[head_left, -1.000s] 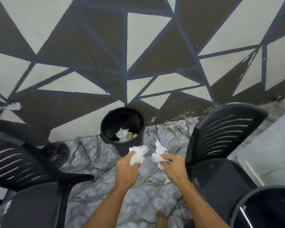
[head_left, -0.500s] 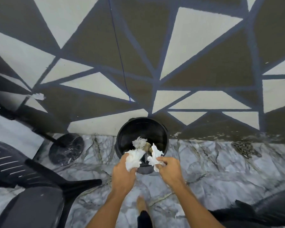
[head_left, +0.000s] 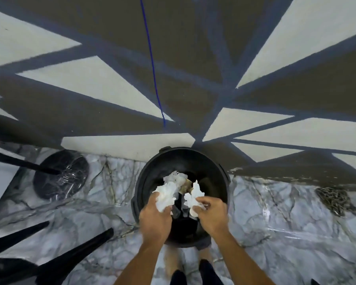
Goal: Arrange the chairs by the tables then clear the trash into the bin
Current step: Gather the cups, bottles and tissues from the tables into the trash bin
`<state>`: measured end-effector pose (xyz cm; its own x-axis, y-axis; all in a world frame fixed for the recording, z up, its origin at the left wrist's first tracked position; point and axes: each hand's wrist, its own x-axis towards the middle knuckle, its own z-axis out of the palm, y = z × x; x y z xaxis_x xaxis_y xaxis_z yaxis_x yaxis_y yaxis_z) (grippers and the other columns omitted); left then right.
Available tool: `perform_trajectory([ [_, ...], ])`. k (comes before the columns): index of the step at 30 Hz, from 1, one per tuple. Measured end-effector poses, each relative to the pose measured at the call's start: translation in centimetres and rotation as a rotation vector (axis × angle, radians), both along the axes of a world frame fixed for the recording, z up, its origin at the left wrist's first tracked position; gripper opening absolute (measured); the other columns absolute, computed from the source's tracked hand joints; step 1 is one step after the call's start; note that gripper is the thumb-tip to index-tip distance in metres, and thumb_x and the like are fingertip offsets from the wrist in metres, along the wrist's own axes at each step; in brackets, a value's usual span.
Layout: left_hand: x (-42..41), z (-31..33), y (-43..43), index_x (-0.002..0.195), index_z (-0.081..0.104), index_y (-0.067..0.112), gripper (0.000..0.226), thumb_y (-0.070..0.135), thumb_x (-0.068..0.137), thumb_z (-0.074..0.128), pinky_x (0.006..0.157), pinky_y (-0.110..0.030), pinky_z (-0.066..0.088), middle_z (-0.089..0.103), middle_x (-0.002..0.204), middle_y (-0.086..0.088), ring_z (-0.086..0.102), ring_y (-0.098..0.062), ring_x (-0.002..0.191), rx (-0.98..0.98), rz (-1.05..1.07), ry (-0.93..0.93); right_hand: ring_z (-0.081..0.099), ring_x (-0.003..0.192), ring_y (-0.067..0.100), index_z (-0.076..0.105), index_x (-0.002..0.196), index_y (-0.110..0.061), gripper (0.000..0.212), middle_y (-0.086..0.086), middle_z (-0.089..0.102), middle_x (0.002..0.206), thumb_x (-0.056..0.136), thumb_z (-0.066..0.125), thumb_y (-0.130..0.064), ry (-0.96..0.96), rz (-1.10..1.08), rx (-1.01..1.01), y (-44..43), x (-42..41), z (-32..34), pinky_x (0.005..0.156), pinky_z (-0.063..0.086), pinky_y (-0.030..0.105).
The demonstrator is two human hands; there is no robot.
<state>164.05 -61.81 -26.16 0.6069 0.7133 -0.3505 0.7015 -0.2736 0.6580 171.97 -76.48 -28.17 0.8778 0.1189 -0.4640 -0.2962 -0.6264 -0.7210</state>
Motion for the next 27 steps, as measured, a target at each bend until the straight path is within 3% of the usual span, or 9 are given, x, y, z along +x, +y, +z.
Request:
perform_trajectory([
  [4,5.0,-10.3,2.8,0.13,0.058,0.019,0.051,0.022,0.083,0.078,0.087,-0.037,0.052,0.07,0.106,-0.012,0.065,-0.032,0.101,0.003,-0.006,0.07,0.068,0.098,0.017,0.079,0.096,-0.023,0.023,-0.007,0.076,0.098,0.074,0.082,-0.018,0.051,0.068,-0.075,3.1,5.0,-11.1,0.094,0.054,0.038],
  [9,9.5,-23.2,5.7,0.132,0.056,0.021,0.055,0.022,0.082,0.077,0.089,-0.041,0.051,0.065,0.109,-0.019,0.062,-0.038,0.103,0.057,-0.018,0.173,0.068,0.099,0.016,0.077,0.103,-0.024,0.025,-0.002,0.074,0.105,0.078,0.079,-0.021,0.094,0.187,-0.171,6.9,11.0,-23.6,0.089,0.052,0.024],
  [12,11.1,-29.8,6.6,0.131,0.057,0.021,0.058,0.025,0.077,0.079,0.088,-0.04,0.051,0.059,0.112,-0.02,0.06,-0.039,0.099,0.117,-0.074,0.221,0.069,0.096,0.017,0.076,0.098,-0.027,0.024,-0.003,0.075,0.102,0.074,0.079,-0.027,0.093,0.194,-0.163,9.1,13.3,-30.0,0.091,0.055,0.03],
  [15,12.1,-35.0,7.2,0.13,0.058,0.019,0.058,0.024,0.076,0.08,0.088,-0.043,0.052,0.056,0.113,-0.021,0.059,-0.041,0.098,0.121,-0.091,0.199,0.068,0.1,0.02,0.077,0.102,-0.019,0.025,0.004,0.074,0.107,0.077,0.078,-0.015,0.113,0.194,-0.132,11.2,14.4,-34.1,0.093,0.056,0.034],
  [18,13.1,-37.9,8.0,0.134,0.054,0.018,0.056,0.024,0.083,0.076,0.087,-0.041,0.049,0.06,0.113,-0.022,0.058,-0.04,0.102,0.126,-0.111,0.205,0.066,0.106,0.024,0.074,0.11,-0.018,0.031,0.007,0.071,0.113,0.079,0.078,-0.015,0.114,0.192,-0.152,12.6,15.1,-36.6,0.097,0.053,0.032],
  [21,13.9,-39.2,8.9,0.136,0.05,0.021,0.052,0.023,0.087,0.069,0.085,-0.041,0.049,0.061,0.111,-0.02,0.059,-0.039,0.102,0.129,-0.137,0.254,0.062,0.113,0.032,0.067,0.121,-0.01,0.048,0.014,0.068,0.121,0.077,0.083,-0.019,0.095,0.258,-0.165,13.3,15.5,-37.9,0.099,0.052,0.041],
  [24,13.8,-38.9,9.0,0.136,0.052,0.025,0.055,0.022,0.084,0.071,0.087,-0.041,0.052,0.065,0.113,-0.015,0.061,-0.037,0.105,0.098,-0.13,0.296,0.057,0.121,0.033,0.055,0.136,-0.011,0.064,0.015,0.061,0.131,0.08,0.082,-0.027,0.118,0.351,-0.229,12.7,15.9,-37.4,0.101,0.049,0.039],
  [27,13.5,-36.7,8.4,0.133,0.056,0.02,0.055,0.02,0.08,0.072,0.088,-0.044,0.054,0.068,0.11,-0.017,0.062,-0.039,0.105,0.096,-0.127,0.296,0.059,0.119,0.031,0.057,0.137,-0.017,0.057,0.014,0.062,0.129,0.084,0.077,-0.027,0.148,0.382,-0.268,11.3,16.0,-35.3,0.1,0.05,0.036],
])
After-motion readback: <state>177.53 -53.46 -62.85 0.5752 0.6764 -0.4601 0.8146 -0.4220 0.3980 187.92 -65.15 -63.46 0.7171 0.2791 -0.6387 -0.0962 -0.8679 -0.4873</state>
